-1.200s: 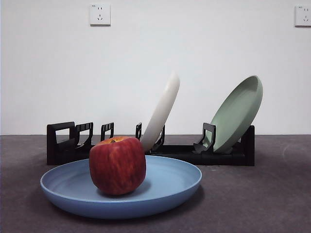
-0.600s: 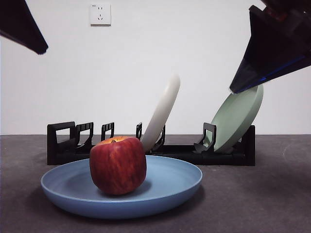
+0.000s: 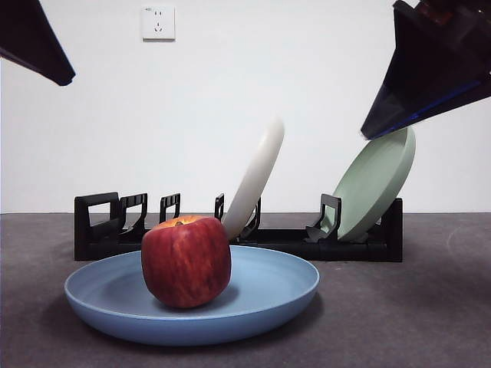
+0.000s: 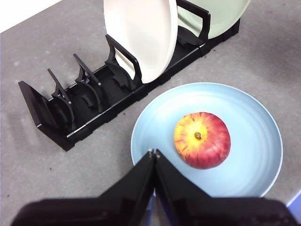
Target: Take the blue plate from the plate rack,put the plate on the table,take the apple from the table,put the apple in the plate
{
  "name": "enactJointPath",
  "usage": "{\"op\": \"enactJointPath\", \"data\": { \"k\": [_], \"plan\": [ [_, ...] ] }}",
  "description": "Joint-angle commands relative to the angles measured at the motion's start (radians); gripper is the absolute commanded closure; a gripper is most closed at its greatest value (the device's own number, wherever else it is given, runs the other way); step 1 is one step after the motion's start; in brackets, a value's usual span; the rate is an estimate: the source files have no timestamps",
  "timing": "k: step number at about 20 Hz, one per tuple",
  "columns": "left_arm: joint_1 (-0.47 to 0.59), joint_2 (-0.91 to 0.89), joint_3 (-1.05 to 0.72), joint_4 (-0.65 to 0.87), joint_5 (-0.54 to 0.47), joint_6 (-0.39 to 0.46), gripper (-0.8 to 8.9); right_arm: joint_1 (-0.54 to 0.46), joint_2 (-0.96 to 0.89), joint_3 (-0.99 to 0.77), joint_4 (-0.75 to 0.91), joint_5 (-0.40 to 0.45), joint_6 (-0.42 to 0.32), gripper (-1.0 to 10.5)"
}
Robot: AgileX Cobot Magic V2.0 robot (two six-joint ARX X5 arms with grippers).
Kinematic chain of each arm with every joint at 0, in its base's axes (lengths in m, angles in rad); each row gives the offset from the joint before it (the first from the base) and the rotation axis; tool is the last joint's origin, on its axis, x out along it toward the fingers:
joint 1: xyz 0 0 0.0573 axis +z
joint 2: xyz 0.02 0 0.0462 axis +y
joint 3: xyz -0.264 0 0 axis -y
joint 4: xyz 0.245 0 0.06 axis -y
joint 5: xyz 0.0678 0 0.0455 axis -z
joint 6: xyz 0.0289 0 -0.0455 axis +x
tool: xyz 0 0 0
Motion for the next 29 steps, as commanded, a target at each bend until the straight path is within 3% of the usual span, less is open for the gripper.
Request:
{"op": "enactJointPath", "data": {
  "k": [1,4,8,14,20,29],
  "plan": [
    [0.032,-0.079,-0.001,-0.024,-0.006,0.023,8.15,0.001,-0.001,-0.001,0.005,0.003,0.006,9.5],
    [0.173,-0.216,-0.02,0.066,0.056,0.01,8.16,0.001,-0.001,-0.001,0.005,0.003,0.006,9.5],
    [0.438,-0.416,-0.124,0.245,0.186,0.015,8.16,0.001,-0.001,-0.001,0.005,0.003,0.006,9.5],
    [0.719,-0.614,-0.372,0.307,0.291,0.017,8.16,0.001,-0.001,-0.001,0.005,0.003,0.006,9.5],
    [0.813,-0.739,-0.58,0.362,0.359,0.022,8.16,0.001,-0.001,-0.001,0.005,0.003,0.006,9.5],
    [0.84,-0.739,-0.64,0.344,0.424,0.019,8.15,0.001,-0.001,-0.001,0.005,0.003,0.006,9.5]
  ]
}}
